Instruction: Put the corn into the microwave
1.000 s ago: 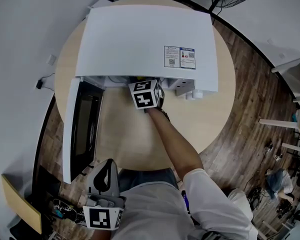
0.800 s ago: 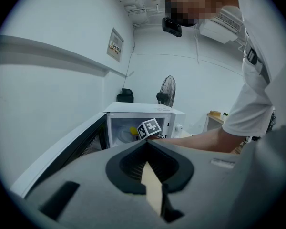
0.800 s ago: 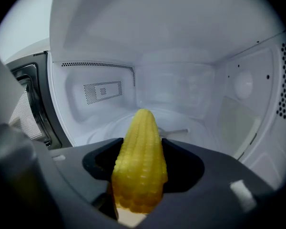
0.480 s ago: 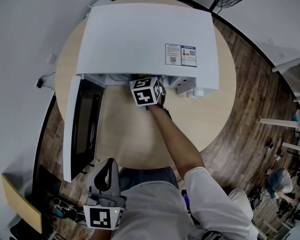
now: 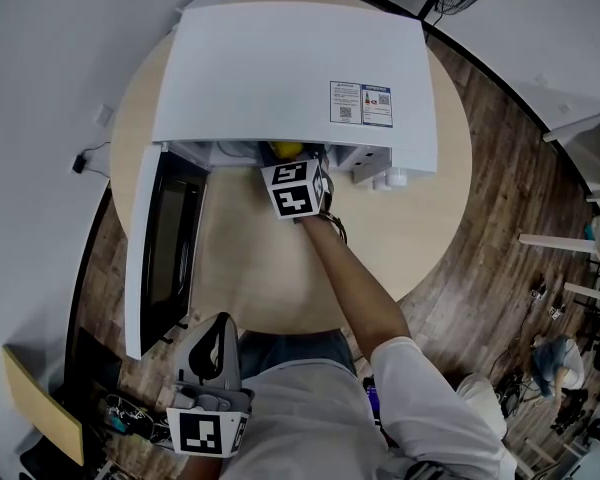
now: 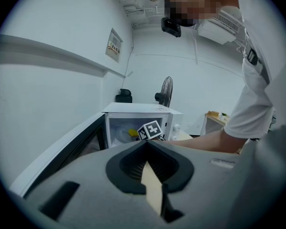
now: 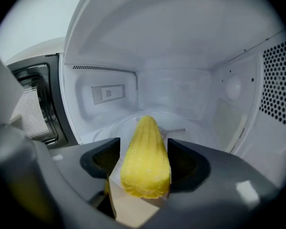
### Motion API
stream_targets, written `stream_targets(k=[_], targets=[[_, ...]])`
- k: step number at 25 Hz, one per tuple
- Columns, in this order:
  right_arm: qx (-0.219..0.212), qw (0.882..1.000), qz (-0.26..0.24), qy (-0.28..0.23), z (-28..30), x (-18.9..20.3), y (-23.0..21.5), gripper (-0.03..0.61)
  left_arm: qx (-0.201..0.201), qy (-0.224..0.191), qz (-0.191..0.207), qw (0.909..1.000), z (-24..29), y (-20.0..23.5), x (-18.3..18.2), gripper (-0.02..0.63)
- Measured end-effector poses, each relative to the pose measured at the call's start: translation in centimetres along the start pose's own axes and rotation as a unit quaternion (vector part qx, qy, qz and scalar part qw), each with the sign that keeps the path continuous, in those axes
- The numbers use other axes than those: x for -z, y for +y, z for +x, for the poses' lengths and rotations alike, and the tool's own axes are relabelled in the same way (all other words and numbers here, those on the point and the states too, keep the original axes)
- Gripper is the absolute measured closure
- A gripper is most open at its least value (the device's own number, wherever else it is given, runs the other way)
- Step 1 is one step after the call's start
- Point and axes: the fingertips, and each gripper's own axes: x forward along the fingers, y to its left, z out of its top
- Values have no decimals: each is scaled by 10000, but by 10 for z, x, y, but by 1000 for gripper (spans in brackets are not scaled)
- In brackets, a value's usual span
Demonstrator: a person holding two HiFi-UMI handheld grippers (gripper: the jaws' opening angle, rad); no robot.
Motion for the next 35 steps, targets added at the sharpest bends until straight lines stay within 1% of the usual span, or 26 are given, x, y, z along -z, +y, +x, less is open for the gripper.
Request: stream_targets(k=[7,20,23,27,30,32,35], targets=[[2,9995,249,-169,-15,-1,-1,268,56,-42,37,10000,-2,-6,-2,618],[93,9989,278,-376,-46,-6,1,275,212,-193,75,9996,-12,-16,-6,618],[73,9985,358,-406,-55,-7,4,288,214,-236,-51,9995,-15,-17,-7,618],[50,9979,495,-411,-66,-8,4,306,304,-302,29,9991,-20,-16,-6,617],[3,9978,506,-438,-77,-10,6,334,191,-334,-39,9993,-22,-13,-9,617],[-59,9976,542,-426,-84,-9,9,350,122,-368,46,9992,-26,-9,-11,617],[-116,9970,631,-425,-94,-9,11,360,172,-463,178,9986,-29,-4,-14,617]])
